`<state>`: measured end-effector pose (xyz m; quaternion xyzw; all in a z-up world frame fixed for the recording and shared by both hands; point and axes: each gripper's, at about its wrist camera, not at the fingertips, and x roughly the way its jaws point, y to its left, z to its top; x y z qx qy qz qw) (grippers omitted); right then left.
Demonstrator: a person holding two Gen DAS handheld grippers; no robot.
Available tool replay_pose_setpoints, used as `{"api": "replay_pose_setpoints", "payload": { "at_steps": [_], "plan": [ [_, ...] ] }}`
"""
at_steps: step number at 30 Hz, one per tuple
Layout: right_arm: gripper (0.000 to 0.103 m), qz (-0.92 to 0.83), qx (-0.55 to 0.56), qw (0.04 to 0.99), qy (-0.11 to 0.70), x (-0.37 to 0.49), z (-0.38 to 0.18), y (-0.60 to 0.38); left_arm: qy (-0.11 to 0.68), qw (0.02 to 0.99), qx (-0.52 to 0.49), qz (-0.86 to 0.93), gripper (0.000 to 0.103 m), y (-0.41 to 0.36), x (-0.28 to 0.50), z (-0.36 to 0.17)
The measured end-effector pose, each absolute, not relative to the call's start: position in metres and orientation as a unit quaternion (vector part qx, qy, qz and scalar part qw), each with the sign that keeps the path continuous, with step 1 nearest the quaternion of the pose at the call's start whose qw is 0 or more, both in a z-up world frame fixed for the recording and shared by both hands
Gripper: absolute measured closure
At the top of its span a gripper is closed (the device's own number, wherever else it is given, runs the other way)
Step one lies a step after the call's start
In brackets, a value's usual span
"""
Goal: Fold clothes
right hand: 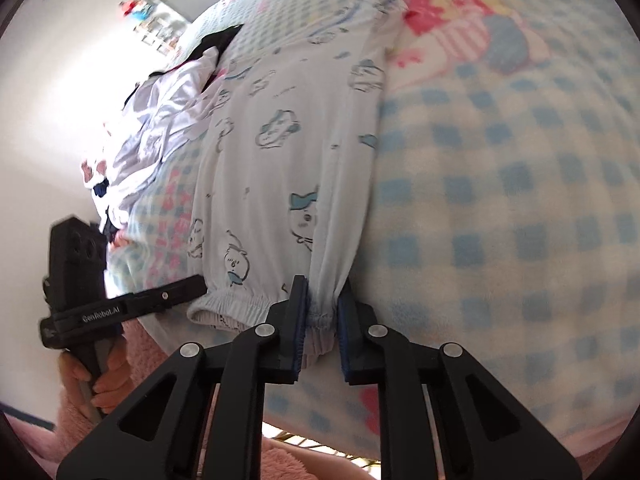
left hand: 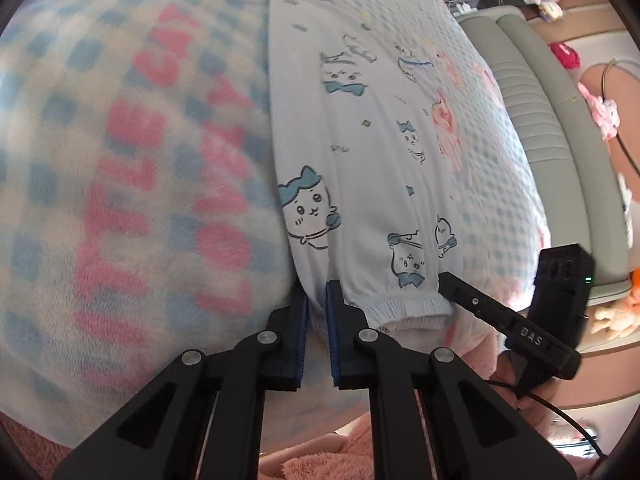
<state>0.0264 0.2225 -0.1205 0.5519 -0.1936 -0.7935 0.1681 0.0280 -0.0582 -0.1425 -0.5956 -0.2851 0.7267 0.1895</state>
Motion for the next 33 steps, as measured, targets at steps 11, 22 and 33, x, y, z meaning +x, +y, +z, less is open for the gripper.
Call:
{"api": "replay_pose_setpoints", "payload": {
  "at_steps": [11, 22, 33],
  "plan": [
    [0.077, -0.798, 0.540, 0.162, -0.212, 0.006, -0.100, 0.250, -0.303, 0.193, -0.556, 0.750, 0.075, -0.080, -0.007, -0.123],
    [0.061, -0.779, 0.572, 0.172, -0.192, -0.065, -0.124, 0.240, -0.328, 0.217, -0.553, 0.735, 0.060, -0.086, -0.073, -0.145],
    [0.098, -0.803, 0.546, 0.155, -0.182, -0.065, -0.125, 0.228, -0.318, 0.222, -0.545, 0.744, 0.094, -0.074, -0.071, -0.146]
  ]
}}
